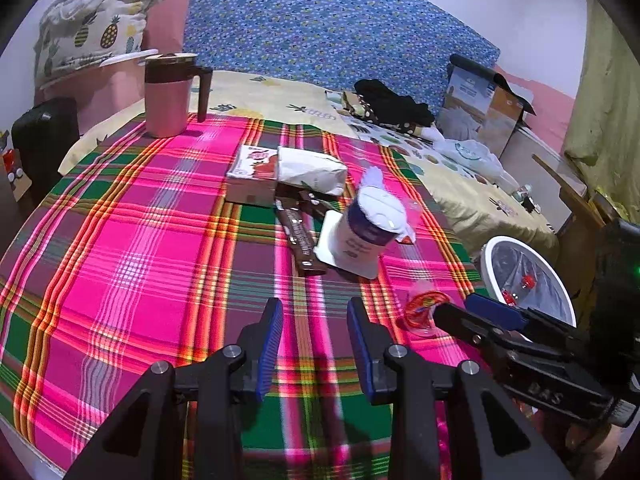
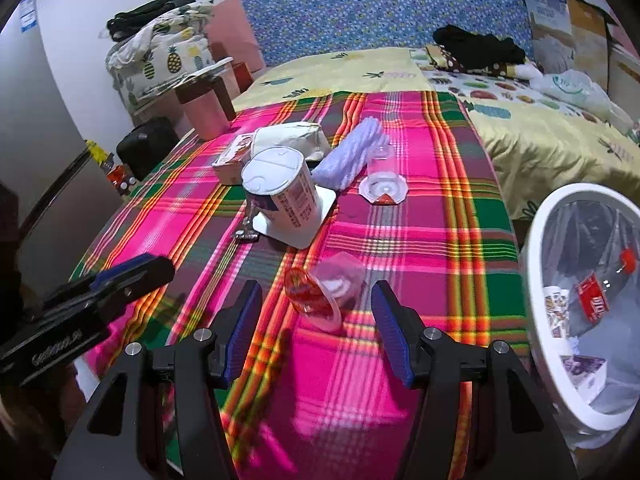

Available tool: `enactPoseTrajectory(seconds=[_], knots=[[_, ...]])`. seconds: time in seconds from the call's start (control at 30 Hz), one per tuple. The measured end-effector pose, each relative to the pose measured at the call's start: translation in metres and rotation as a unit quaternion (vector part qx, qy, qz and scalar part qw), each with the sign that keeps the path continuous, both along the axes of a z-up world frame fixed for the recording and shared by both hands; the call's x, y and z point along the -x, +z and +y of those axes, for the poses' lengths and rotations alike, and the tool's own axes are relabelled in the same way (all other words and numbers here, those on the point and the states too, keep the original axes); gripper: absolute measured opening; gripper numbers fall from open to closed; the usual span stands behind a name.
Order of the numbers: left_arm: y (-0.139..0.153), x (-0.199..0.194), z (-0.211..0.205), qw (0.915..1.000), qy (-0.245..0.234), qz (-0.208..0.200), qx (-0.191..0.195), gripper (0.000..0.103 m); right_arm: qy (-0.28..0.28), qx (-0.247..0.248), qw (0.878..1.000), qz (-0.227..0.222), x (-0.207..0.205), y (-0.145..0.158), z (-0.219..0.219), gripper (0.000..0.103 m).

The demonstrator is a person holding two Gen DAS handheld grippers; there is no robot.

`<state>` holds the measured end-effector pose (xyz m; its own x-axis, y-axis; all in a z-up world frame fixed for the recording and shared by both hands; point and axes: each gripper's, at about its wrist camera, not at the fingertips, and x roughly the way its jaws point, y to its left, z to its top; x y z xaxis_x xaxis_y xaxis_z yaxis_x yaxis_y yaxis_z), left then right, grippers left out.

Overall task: Collect trash
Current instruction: 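Move both tools back over the remaining trash on the cloth, then grasp the clear red-label jelly cup with the right tool while the left grasps the white yogurt cup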

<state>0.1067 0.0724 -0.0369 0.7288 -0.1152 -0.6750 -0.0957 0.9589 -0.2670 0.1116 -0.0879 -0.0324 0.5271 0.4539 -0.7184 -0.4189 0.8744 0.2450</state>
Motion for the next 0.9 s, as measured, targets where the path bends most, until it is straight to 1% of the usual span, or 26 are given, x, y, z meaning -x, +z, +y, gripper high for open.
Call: enactPoseTrajectory(seconds=[0.2, 0.37, 0.4, 0.43, 0.7, 0.73, 0.77, 0.83, 0.9], knots=[[-0.005, -0.005, 0.008, 1.0000, 0.002, 0.005, 0.005, 0.033, -0.015, 0.008, 1.000, 0.013, -0.008, -0.009, 0.011, 0.058], [-0.007, -0.010, 0.008, 0.9999, -0.006, 0.006, 0.006, 0.033, -0.030, 0.027, 0.999, 0.022, -0.012, -0.015, 0.011, 0.058], [-0.007, -0.012, 0.006, 0.9999, -0.009, 0.006, 0.006, 0.033, -0.032, 0.024, 0.999, 0.025, -0.011, -0.015, 0.008, 0.053], [-0.007, -0.014, 0.005, 0.9999, -0.012, 0.006, 0.006, 0.033, -0.032, 0.021, 0.999, 0.027, -0.013, -0.016, 0.007, 0.049], [-0.006, -0.028, -0.011, 0.9995, -0.032, 0.005, 0.000, 0.033, -0.035, 0.007, 0.999, 0.021, -0.013, -0.012, -0.006, 0.049], [-0.006, -0.030, -0.012, 0.9994, -0.035, 0.005, -0.001, 0.038, -0.036, 0.006, 0.999, 0.020, -0.013, -0.011, -0.008, 0.049], [-0.006, -0.033, -0.014, 0.9993, -0.037, 0.005, -0.002, 0.045, -0.037, 0.004, 0.999, 0.018, -0.013, -0.009, -0.010, 0.049], [-0.006, -0.038, -0.019, 0.9991, -0.043, 0.001, -0.001, 0.050, -0.040, 0.002, 0.999, 0.016, -0.014, -0.007, -0.016, 0.049], [-0.005, -0.045, -0.025, 0.9988, -0.049, -0.001, -0.005, 0.051, -0.044, 0.000, 0.999, 0.014, -0.014, -0.006, -0.021, 0.049]])
